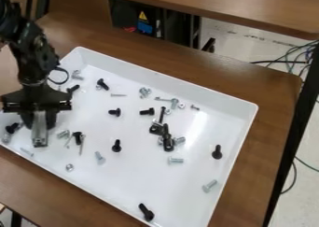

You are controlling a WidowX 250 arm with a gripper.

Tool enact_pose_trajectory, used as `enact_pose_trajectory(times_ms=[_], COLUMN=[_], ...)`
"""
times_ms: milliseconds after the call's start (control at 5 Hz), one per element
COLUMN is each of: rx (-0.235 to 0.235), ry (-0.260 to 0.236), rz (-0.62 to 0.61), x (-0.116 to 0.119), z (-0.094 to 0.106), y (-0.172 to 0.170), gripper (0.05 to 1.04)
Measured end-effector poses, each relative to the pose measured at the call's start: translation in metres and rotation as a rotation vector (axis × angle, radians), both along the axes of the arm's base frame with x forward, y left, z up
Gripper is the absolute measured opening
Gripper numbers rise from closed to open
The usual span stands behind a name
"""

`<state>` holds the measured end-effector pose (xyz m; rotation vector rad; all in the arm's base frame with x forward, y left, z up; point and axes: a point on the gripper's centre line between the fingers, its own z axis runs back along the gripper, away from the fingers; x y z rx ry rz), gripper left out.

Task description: Sweep into pile

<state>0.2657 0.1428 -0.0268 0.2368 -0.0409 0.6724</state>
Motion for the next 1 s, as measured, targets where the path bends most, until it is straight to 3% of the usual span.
enact_pose_trajectory(times_ms=[200,400,600,800,1000], rx=[0.014,0.001,-0.021,-0.001,-0.036], ry=[0.041,0.044,0.045,-0.011,-0.054], rz=[-0.022,-0.063,-0.283,-0.501,-0.681], x=[0.008,0.024,0.051,0.071,0.085], z=[-0.009,-0.017,-0.021,-0.022,-0.025], y=[0.010,0.017,0.022,0.015,-0.016], gripper=[0.362,0.362,0.362,0.362,0.362])
